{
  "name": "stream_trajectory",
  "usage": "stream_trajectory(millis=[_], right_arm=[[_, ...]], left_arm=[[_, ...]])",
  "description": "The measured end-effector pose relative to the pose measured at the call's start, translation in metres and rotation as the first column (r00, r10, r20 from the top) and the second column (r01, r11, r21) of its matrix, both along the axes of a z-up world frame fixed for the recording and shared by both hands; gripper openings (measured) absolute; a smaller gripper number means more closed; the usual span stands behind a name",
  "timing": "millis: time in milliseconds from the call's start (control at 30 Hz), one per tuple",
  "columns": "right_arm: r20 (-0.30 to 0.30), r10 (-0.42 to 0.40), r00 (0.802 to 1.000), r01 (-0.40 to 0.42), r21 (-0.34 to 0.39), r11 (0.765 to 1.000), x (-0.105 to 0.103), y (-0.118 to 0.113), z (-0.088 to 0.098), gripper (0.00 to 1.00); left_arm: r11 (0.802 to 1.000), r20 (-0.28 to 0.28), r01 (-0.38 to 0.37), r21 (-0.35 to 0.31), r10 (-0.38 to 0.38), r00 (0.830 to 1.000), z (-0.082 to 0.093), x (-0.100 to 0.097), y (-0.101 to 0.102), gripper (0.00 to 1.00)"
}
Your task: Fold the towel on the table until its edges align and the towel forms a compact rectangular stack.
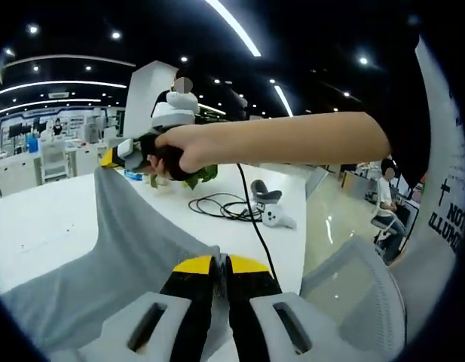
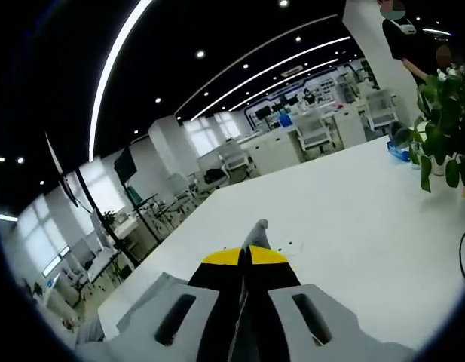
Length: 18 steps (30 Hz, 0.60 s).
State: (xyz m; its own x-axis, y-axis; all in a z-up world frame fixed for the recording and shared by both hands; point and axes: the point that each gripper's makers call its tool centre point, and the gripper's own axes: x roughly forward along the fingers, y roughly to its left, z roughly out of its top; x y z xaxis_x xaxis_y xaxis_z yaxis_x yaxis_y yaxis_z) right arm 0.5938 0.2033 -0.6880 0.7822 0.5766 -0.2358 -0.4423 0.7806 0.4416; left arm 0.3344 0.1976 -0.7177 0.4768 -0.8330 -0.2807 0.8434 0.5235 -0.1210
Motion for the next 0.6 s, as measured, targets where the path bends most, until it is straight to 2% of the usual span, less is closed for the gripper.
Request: stream_trajectory(millis=[600], right_arm=[[0.017,0.075,0.997,-0.075,0.023,0.997,-0.006,0.085,0.02,0.0]], left_arm=[[0.994,0.035,-0.107,-0.013,0.108,0.994,0.017,-0.003,0.082,0.06]])
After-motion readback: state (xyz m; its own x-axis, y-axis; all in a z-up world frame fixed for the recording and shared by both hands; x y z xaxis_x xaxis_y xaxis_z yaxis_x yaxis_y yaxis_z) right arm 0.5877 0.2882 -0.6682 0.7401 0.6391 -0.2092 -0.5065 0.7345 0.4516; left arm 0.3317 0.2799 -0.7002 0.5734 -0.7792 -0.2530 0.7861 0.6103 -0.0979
